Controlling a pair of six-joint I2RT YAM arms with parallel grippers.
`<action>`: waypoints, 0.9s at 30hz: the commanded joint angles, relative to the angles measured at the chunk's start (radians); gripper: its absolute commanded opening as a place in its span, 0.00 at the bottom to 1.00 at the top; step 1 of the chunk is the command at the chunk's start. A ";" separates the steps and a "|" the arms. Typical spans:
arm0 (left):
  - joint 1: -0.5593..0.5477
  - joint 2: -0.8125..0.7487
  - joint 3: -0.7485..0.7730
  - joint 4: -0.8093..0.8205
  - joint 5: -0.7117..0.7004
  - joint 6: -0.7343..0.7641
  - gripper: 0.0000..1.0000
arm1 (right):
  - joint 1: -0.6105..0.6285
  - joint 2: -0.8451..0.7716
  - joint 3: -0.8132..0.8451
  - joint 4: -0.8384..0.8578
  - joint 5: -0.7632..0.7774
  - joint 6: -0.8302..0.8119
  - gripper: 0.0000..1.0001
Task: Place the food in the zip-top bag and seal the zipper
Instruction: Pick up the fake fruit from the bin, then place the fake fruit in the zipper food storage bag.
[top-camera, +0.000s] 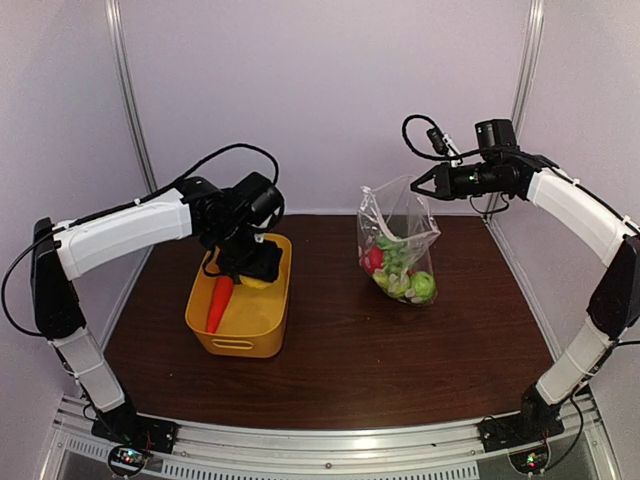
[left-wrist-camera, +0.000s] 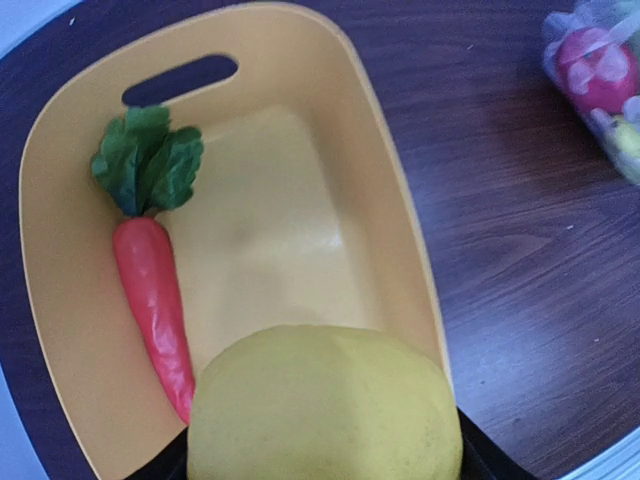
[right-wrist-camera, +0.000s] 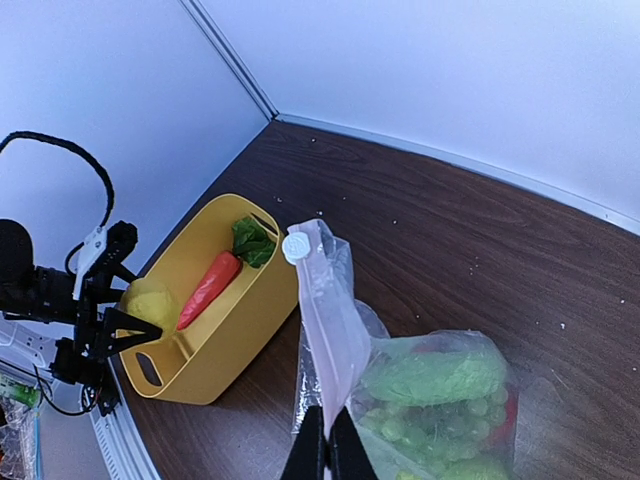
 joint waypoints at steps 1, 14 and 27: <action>-0.038 -0.069 0.051 0.180 0.037 0.090 0.43 | 0.014 -0.033 -0.011 0.028 -0.003 -0.008 0.00; -0.062 -0.002 -0.032 0.917 0.436 0.011 0.40 | 0.048 -0.019 0.003 0.047 0.002 0.010 0.00; -0.087 0.307 0.245 1.026 0.548 -0.166 0.39 | 0.081 0.012 0.034 0.044 -0.013 0.025 0.00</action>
